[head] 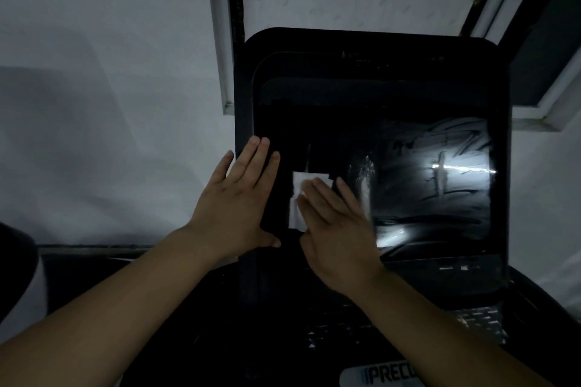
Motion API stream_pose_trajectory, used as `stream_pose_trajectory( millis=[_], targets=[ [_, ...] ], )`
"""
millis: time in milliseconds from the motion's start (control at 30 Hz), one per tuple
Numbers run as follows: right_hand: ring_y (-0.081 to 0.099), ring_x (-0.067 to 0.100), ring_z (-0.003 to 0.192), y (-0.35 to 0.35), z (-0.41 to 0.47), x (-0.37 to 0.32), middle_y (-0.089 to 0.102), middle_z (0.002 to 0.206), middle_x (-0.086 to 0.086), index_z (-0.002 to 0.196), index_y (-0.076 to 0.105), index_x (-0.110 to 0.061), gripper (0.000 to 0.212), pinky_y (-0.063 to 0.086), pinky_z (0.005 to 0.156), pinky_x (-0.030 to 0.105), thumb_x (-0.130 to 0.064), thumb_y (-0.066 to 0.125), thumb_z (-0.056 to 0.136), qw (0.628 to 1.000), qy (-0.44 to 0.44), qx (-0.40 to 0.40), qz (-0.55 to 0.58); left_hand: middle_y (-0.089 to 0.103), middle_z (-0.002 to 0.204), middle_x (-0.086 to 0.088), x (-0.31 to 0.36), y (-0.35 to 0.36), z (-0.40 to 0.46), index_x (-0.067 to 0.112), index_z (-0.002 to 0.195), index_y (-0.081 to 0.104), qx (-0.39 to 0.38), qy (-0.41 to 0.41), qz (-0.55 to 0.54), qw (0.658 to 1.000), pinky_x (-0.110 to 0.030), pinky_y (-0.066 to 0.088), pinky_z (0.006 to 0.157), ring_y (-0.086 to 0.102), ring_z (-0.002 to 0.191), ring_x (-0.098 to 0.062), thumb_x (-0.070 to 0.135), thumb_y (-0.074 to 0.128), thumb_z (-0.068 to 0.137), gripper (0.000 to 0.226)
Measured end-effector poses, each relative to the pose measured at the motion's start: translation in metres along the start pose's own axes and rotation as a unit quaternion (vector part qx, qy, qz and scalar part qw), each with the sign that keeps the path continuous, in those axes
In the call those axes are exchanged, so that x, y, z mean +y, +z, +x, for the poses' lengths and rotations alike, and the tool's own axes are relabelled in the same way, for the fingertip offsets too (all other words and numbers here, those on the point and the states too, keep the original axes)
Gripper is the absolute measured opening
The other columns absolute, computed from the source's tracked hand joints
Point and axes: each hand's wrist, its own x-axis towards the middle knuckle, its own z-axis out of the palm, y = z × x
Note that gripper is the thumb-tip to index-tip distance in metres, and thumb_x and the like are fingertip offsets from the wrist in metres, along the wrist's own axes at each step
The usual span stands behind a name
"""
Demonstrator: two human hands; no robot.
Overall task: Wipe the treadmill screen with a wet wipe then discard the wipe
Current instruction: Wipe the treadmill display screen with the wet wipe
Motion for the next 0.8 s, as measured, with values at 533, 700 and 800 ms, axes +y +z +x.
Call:
stream_pose_trajectory(
  millis=[533,700,800],
  targets=[
    [0.048,0.028,0.143,-0.002,0.015,0.004,0.058,0.147,0.013,0.131,0.066,-0.002,0.050,0.033,0.119,0.057,-0.027,0.051,0.090,1.000,-0.015,0.019,0.005,-0.014,0.169,-0.014,-0.018,-0.002,-0.002,0.010,0.161,-0.006,-0.009,0.045,0.043,0.998,-0.053,0.006,0.126,-0.017,0.156,-0.025,0.077,0.078,0.055,0.151],
    [0.046,0.024,0.145,-0.003,0.018,0.005,0.056,0.150,0.010,0.134,0.064,-0.006,0.051,0.027,0.123,0.055,-0.027,0.049,0.090,0.999,-0.035,-0.004,-0.004,-0.014,0.169,-0.014,-0.021,-0.002,-0.002,0.011,0.161,-0.007,-0.014,0.049,0.040,0.998,-0.052,0.005,0.126,-0.018,0.156,-0.024,0.077,0.079,0.056,0.151],
    [0.051,0.024,0.141,-0.007,0.004,0.029,0.058,0.148,0.009,0.130,0.068,-0.006,0.048,0.031,0.120,0.058,-0.023,0.052,0.088,0.999,-0.037,0.017,-0.018,-0.017,0.169,-0.013,-0.024,-0.002,-0.001,0.014,0.160,-0.012,-0.018,0.055,0.042,0.997,-0.051,0.003,0.126,-0.021,0.155,-0.023,0.076,0.077,0.059,0.148]
  ],
)
